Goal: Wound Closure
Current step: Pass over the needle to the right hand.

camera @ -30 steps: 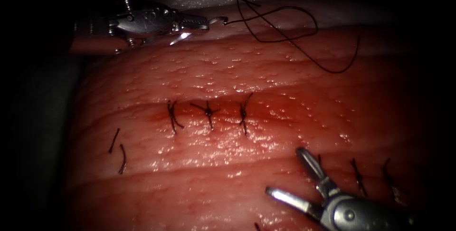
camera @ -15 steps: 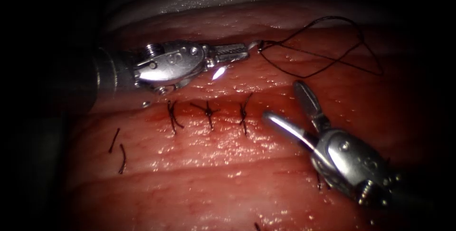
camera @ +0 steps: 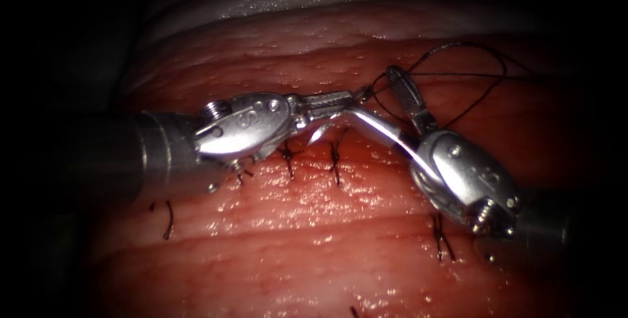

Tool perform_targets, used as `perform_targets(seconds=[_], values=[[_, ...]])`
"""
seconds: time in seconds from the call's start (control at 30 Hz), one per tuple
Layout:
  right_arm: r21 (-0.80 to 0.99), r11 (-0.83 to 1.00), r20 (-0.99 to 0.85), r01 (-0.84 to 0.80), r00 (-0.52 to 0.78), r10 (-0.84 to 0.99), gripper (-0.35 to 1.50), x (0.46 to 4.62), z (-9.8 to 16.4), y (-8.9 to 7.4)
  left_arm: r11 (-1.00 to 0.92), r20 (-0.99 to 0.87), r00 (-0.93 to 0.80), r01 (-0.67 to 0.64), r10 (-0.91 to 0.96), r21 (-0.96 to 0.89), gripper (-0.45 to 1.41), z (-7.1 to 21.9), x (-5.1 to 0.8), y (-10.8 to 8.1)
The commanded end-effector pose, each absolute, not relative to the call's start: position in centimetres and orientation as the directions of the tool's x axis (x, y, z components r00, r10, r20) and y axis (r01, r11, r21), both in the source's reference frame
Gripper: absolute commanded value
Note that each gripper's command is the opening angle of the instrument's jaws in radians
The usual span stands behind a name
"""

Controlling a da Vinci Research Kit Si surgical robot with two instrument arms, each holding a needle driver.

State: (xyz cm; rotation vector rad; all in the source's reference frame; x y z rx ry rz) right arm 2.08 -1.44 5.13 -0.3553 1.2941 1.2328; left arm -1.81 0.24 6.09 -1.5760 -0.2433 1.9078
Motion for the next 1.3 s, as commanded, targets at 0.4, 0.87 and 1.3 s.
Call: perform_targets(seconds=[0.4,0.87,1.3], values=[[0.372,0.432,-0.875,-0.822,-0.155,0.458,0.32,2.22,5.21,-1.38,-0.783,-0.819,-0.066,-0.344,0.570,-0.518,-0.45,5.97,-1.92,0.13],[0.368,0.438,-0.859,-0.820,-0.118,0.499,-0.35,2.21,5.20,-1.42,-0.780,-0.815,-0.058,-0.335,0.577,-0.528,-0.18,5.90,-1.90,0.08],[0.348,0.533,-0.837,-0.771,0.001,0.547,-0.35,2.06,5.18,-1.45,-0.725,-0.761,-0.015,-0.316,0.648,-0.612,1.11,5.72,-1.86,-0.01]])
